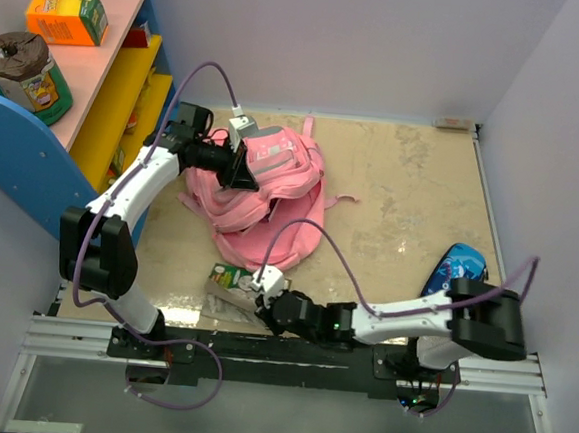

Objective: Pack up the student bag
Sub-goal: Pick up the book from the center of the board, then place the book in the student bag.

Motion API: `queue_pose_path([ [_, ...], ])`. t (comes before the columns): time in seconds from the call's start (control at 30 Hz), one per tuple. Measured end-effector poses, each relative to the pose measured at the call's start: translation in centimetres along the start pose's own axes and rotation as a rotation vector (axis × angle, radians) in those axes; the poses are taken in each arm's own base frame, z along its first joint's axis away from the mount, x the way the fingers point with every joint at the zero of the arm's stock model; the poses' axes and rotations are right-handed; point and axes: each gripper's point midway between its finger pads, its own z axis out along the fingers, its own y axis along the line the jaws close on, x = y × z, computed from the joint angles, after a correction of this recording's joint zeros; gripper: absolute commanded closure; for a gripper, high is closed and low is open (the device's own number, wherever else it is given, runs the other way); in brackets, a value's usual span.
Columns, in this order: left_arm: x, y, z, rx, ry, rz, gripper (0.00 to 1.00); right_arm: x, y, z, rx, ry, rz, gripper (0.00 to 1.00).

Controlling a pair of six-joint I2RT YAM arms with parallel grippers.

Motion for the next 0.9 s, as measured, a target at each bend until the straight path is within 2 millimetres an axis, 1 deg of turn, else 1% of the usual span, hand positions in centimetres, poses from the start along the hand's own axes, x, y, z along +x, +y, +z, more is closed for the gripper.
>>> queue_pose_path([
  [0.07, 0.0, 0.2, 0.0, -0.011, 0.001, -0.006, 1.00, -0.5, -0.3, -2.7, 0.047, -0.020, 0.036, 1.00],
  [0.13, 0.0, 0.2, 0.0, -0.013, 0.000, -0.014, 1.00, -1.8, -0.1, -5.4, 0.074, -0.064, 0.049, 1.00],
  [0.2, -0.1, 0.3, 0.0, -0.013, -0.001, -0.018, 1.00, -3.8, 0.2, -8.4, 0.080, -0.134, 0.063, 1.00],
  [0.27, -0.1, 0.3, 0.0, -0.012, 0.001, -0.021, 1.00, -5.9, 0.4, -11.1, 0.081, -0.196, 0.071, 1.00],
  [0.3, -0.1, 0.3, 0.0, -0.011, 0.003, -0.023, 1.00, -6.8, 0.4, -12.0, 0.086, -0.218, 0.072, 1.00],
  [0.4, 0.0, 0.3, 0.1, -0.010, 0.007, -0.028, 1.00, -10.5, -0.9, -14.5, 0.153, -0.300, 0.064, 1.00],
  [0.47, 0.1, 0.3, 0.0, -0.009, 0.009, -0.027, 1.00, -12.2, -1.9, -15.5, 0.213, -0.335, 0.049, 1.00],
  [0.53, 0.1, 0.3, 0.0, -0.009, 0.009, -0.024, 1.00, -13.3, -2.9, -16.3, 0.274, -0.352, 0.026, 1.00],
  [0.67, 0.1, 0.3, 0.0, -0.008, 0.011, -0.025, 1.00, -13.9, -4.4, -17.0, 0.360, -0.358, -0.053, 1.00],
  [0.8, 0.1, 0.1, -0.1, -0.003, 0.015, -0.018, 1.00, -14.3, -5.9, -17.3, 0.424, -0.350, -0.140, 1.00],
  [0.9, 0.2, -0.1, -0.3, 0.010, 0.029, 0.003, 1.00, -15.2, -7.8, -17.1, 0.480, -0.351, -0.171, 1.00],
])
